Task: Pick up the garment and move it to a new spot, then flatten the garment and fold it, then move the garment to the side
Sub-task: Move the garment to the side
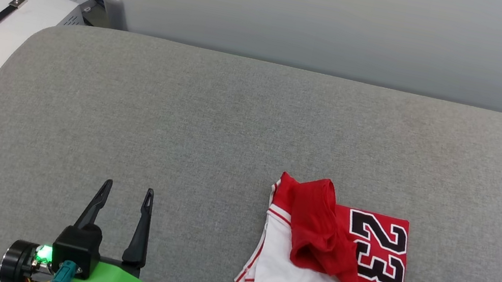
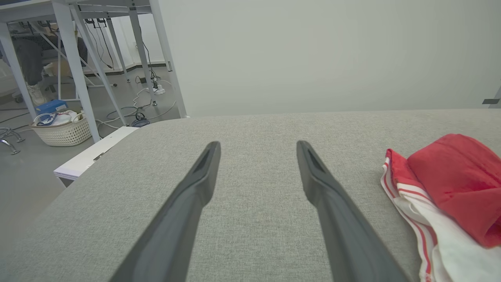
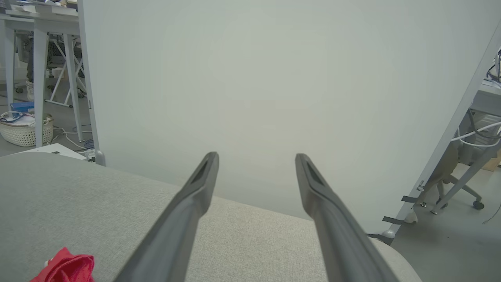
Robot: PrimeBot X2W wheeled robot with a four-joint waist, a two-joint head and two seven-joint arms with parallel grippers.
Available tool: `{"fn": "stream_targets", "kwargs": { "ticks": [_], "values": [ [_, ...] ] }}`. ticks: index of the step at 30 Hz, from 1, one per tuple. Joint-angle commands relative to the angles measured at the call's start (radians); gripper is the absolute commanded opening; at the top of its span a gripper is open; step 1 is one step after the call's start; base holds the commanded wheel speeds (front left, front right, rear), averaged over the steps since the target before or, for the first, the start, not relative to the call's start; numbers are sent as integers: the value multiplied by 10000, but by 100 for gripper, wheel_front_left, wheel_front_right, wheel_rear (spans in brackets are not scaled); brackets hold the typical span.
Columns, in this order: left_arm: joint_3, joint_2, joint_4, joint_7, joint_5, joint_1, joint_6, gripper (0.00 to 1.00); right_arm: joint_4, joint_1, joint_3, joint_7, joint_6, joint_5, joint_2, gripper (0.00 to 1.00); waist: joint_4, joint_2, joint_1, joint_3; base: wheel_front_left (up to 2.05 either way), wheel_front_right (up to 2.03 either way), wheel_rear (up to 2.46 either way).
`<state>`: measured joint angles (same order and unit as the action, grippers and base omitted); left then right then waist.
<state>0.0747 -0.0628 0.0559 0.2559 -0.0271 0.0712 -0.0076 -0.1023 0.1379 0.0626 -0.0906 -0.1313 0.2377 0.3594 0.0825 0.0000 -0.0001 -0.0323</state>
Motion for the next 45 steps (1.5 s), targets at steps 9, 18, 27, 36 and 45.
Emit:
{"fn": "stream_targets", "kwargs": {
  "ticks": [9, 18, 27, 36, 45],
  "values": [
    [154, 39, 23, 59, -127, -545, -85, 100, 464, 1140, -1679, 4971, 6, 2451, 1505, 100, 406, 0, 1, -691, 0, 0, 0],
    [277, 71, 31, 59, -187, -855, -125, 100, 1079, 736, -2783, 8330, 6, 4893, 2030, 100, 708, 0, 1, -1174, 0, 0, 0],
    [327, 86, 21, 59, -177, -1176, -200, 100, 2079, 803, -3051, 8651, 6, 5658, 1554, 100, 936, 0, 1, -1799, 0, 0, 0],
    [408, 98, 41, 59, -157, -1477, -283, 100, 3044, 1271, -4047, 8173, 6, 6492, 1137, 100, 1176, 0, 1, -2330, 0, 0, 0],
    [441, 110, 92, 59, -222, -1594, -240, 100, 3485, 1507, -5174, 7470, 6, 6807, 1325, 0, 1274, 0, 1, -2468, 0, 0, 0]
  ]
}}
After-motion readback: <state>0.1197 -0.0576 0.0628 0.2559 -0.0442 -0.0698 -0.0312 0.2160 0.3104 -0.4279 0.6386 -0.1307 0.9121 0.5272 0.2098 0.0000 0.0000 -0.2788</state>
